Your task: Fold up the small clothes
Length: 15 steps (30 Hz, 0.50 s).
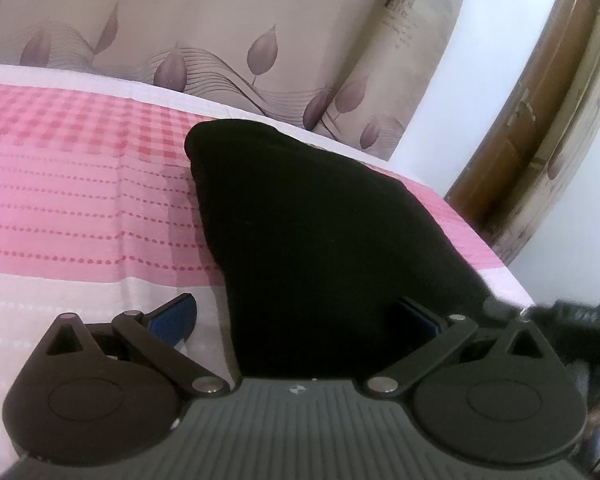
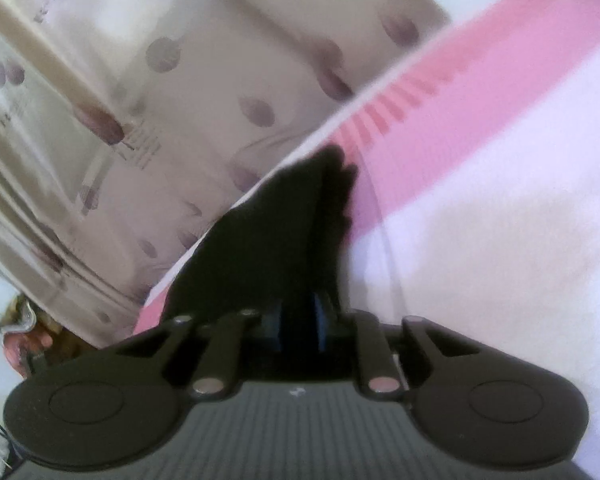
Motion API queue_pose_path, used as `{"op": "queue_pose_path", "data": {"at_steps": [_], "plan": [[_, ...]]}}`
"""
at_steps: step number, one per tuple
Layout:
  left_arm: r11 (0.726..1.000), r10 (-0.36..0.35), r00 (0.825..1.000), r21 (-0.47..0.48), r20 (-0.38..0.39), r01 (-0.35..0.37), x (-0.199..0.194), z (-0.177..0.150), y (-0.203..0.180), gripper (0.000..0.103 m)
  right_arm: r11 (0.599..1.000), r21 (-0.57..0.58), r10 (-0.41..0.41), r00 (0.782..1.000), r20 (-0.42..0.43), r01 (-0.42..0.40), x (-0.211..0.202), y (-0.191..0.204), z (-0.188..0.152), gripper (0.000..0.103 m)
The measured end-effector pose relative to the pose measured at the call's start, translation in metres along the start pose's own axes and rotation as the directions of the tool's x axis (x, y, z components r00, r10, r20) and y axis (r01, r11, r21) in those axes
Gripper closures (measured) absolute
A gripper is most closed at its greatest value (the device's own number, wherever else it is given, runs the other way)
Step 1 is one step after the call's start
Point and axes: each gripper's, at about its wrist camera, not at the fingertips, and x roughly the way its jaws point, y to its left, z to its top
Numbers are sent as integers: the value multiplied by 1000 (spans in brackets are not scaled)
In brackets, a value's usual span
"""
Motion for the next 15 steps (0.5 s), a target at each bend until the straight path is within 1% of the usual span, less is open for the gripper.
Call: {"op": "queue_pose_path", "data": {"at_steps": [1, 2, 3, 4, 5, 7, 9, 10, 11, 12, 13, 14, 15], "plan": [[1000, 0, 1000, 1, 0, 0, 0, 0, 0, 0, 999, -32, -6, 1000, -5, 6, -2, 5, 5, 72], [1000, -1, 1000, 2, 0, 1, 0, 0, 0, 0, 997, -67, -28, 1000, 7, 29, -3, 12, 11, 59], [1000, -3, 1000, 1, 0, 3, 0, 0, 0, 0, 995, -85, -47, 999, 24, 49, -2, 15, 18, 41], [1000, -3, 1000, -1, 1, 3, 1, 0, 1, 0, 994, -92, -53, 998, 38, 56, -1, 18, 25, 31], [1000, -3, 1000, -2, 2, 3, 0, 0, 1, 0, 994, -92, -53, 997, 48, 57, 2, 20, 35, 18], [1000, -2, 1000, -2, 2, 2, 0, 0, 1, 0, 992, -100, -78, 995, 56, 83, 17, 25, 54, 17], [1000, 1, 1000, 4, 1, -1, 1, 0, 0, 0, 986, -106, -124, 992, 25, 126, 44, 25, 72, 18], [1000, 3, 1000, 7, 1, -4, 1, 0, 0, 0, 986, -109, -126, 992, 3, 125, 56, 25, 76, 19], [1000, 6, 1000, 9, 1, -6, 1, 0, 0, 0, 987, -114, -121, 992, -30, 116, 69, 23, 80, 37], [1000, 7, 1000, 11, 1, -7, 1, 0, -1, 0, 985, -111, -137, 989, -53, 130, 83, 22, 82, 87], [1000, 7, 1000, 11, 1, -7, 1, 0, -1, 0, 983, -107, -155, 985, -72, 147, 95, 21, 83, 97], [1000, 7, 1000, 10, 2, -7, 0, 0, -1, 0, 983, -113, -150, 987, -55, 143, 98, 23, 83, 96], [1000, 7, 1000, 7, 5, -7, 0, 0, 0, 0, 981, -138, -137, 991, -10, 134, 99, 31, 84, 96]]}}
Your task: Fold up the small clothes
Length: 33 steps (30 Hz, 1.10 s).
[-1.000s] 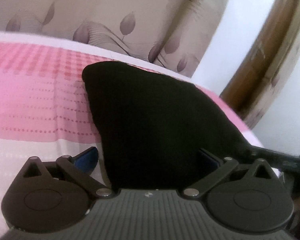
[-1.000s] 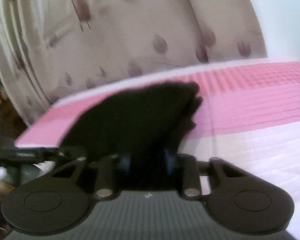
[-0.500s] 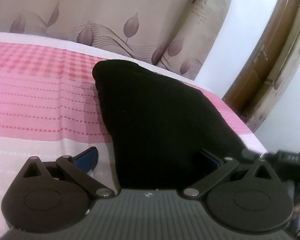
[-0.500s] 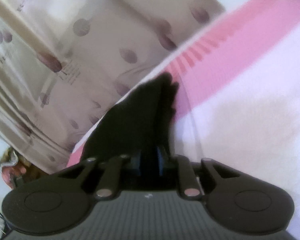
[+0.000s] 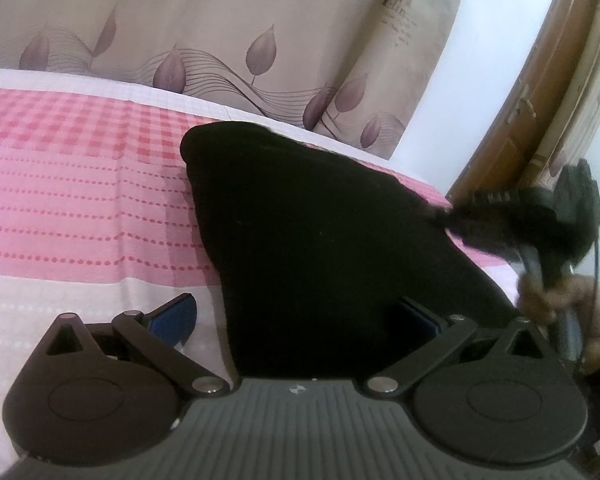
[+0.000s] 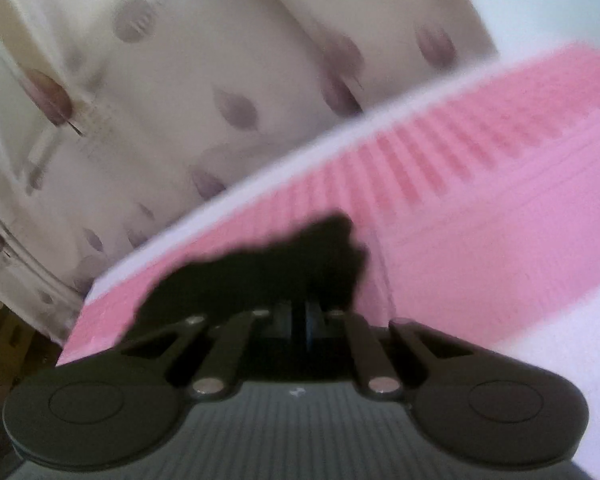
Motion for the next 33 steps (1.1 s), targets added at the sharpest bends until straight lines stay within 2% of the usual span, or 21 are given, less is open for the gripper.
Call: {"op": "queue_pose_path", "data": {"at_steps": [3, 5, 6, 8, 11, 13, 14, 15, 16, 17, 19, 22, 26, 33], "plan": [[1000, 0, 1000, -7, 4, 0, 0, 0, 1, 0, 1000, -10, 10, 995, 104, -9, -5, 5, 2, 97], [1000, 3, 1000, -3, 1, -3, 0, 1, 1, 0, 996, -19, -81, 996, 46, 82, 16, -5, -5, 97], [1000, 6, 1000, 2, 0, -6, 1, 1, 0, 0, 996, -18, -89, 996, 22, 89, 24, -11, -10, 97], [1000, 9, 1000, 4, 1, -9, 0, 0, 0, 0, 997, 25, -72, 997, 16, 71, 25, -21, -20, 95], [1000, 13, 1000, 6, -1, -13, 1, 0, 0, 0, 989, 146, -6, 999, 53, -2, 11, -33, -22, 87], [1000, 21, 1000, 19, -4, -21, 2, 0, -1, 0, 988, 153, 20, 993, 113, -37, -12, -33, -22, 75], [999, 26, 1000, 24, -5, -26, 2, 0, -2, 0, 989, 143, 29, 991, 128, -47, -21, -29, -22, 57], [999, 29, 1000, 27, -6, -29, 3, 0, -3, 0, 990, 130, 44, 991, 127, -60, -30, -27, -24, 29], [999, 32, 999, 29, -6, -31, 3, 0, -3, 0, 990, 113, 65, 991, 121, -79, -37, -23, -28, 18], [999, 35, 999, 33, -7, -35, 3, 0, -3, 0, 992, 92, 78, 989, 123, -90, -45, -18, -32, 13], [998, 43, 999, 39, -7, -43, 4, -1, -5, 0, 997, 24, 74, 991, 115, -77, -56, -10, -42, 13], [998, 51, 999, 46, -8, -50, 5, -1, -6, 0, 998, -65, 9, 995, 103, -2, -62, -1, -60, 13], [997, 57, 998, 53, -8, -56, 5, -2, -7, 0, 999, -49, -6, 999, 51, 8, -51, -5, -73, 13], [996, 69, 998, 64, -8, -68, 5, -2, -9, 0, 995, -96, 6, 999, 37, -3, -49, 0, -77, 13]]}}
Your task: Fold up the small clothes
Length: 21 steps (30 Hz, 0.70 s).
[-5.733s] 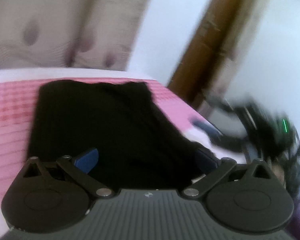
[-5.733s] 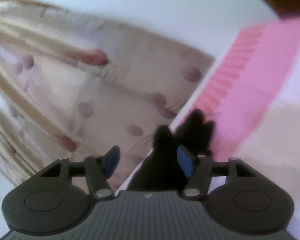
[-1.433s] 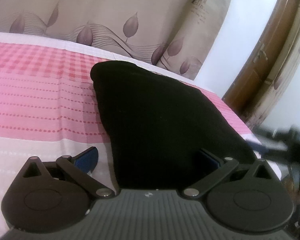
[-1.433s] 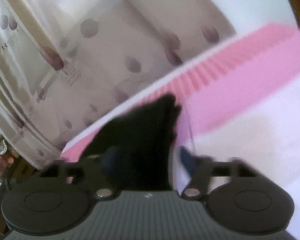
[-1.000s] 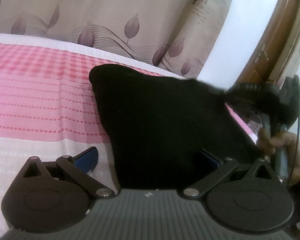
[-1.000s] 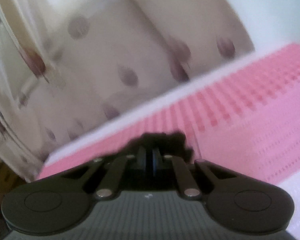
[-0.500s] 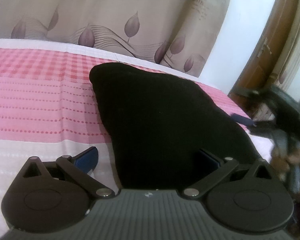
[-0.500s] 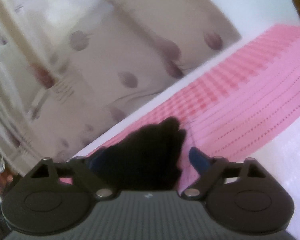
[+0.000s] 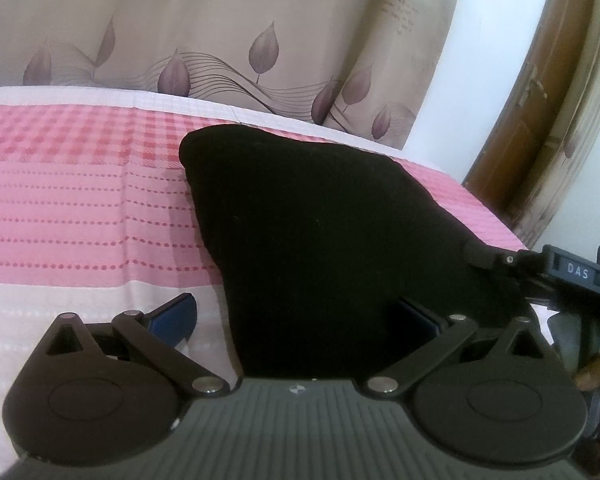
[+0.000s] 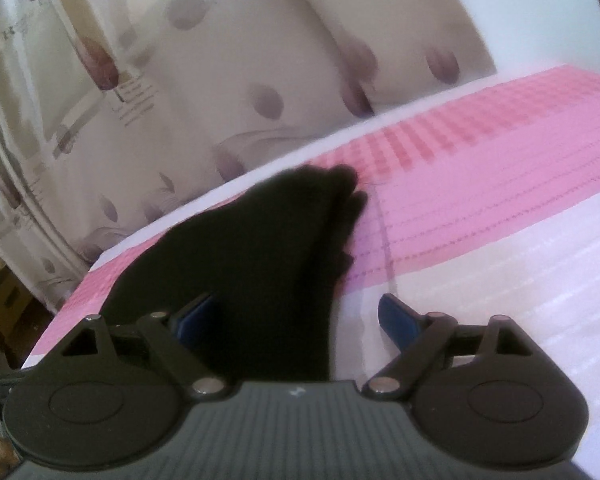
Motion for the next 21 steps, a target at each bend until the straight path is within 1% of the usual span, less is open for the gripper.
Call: {"op": "queue_pose_path", "data": {"at_steps": [5, 9, 14, 16, 17, 18, 19, 20, 21], "plan": [[1000, 11, 1000, 13, -3, -11, 1, 0, -1, 0, 1000, -7, -11, 1000, -8, 11, 3, 0, -3, 13], [1000, 19, 1000, 21, -5, -18, 2, 0, -3, 0, 1000, -5, -20, 999, -30, 20, 8, 1, -3, 9], [999, 23, 1000, 27, -6, -23, 2, -1, -4, 0, 999, -34, -42, 999, -26, 42, 8, 7, -6, 7], [1000, 20, 1000, 24, -6, -20, 2, -1, -3, 0, 999, -33, -37, 999, -35, 36, 8, 6, -5, 6], [1000, 16, 1000, 21, -6, -16, 2, -1, -2, 0, 1000, -14, -26, 999, -45, 25, 7, 4, -4, 6], [1000, 13, 1000, 18, -6, -13, 2, -1, -2, 0, 999, 32, -10, 999, -43, 11, 2, -1, -3, 6], [1000, 9, 1000, 16, -5, -9, 2, 0, -1, 0, 996, 87, 13, 1000, -28, -11, -5, -6, -5, 6], [1000, 3, 1000, 11, -5, -3, 1, 0, 0, 0, 985, 162, 62, 998, 5, -62, -15, -14, -8, 6], [1000, -1, 1000, 8, -3, 1, 1, -1, 1, 0, 970, 223, 93, 995, 41, -100, -26, -21, -13, 6]]}}
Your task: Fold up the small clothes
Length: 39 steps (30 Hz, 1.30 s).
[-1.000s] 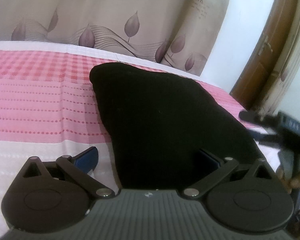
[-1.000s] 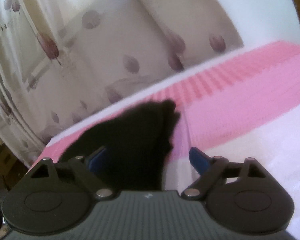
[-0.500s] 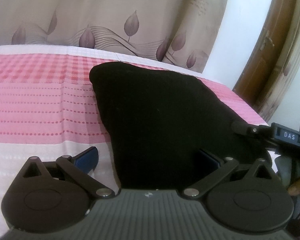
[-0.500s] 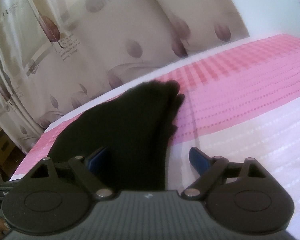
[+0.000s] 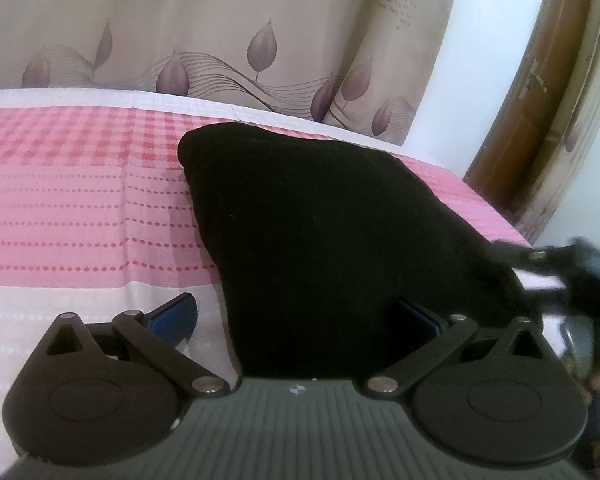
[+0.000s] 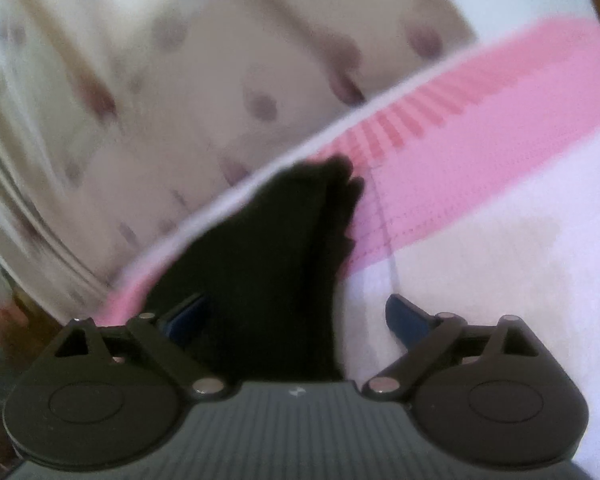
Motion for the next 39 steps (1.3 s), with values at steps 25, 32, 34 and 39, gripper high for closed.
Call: {"op": "queue_pose_path", "data": {"at_steps": [25, 32, 34, 39], "plan": [[986, 0, 996, -165, 92, 15, -27, 2, 38, 0, 982, 164, 104, 992, -71, -91, -55, -17, -53, 90], [999, 8, 998, -37, 58, -6, -20, 1, 17, 0, 990, 110, 85, 996, -1, -84, -79, -7, -38, 82], [999, 3, 998, -47, 62, 0, -20, -1, 19, 0, 993, 84, 81, 996, 37, -84, -89, -2, -35, 82], [998, -7, 997, -64, 74, 12, -21, -2, 22, 0, 998, 5, 61, 998, 31, -61, -69, 16, -24, 81]]}}
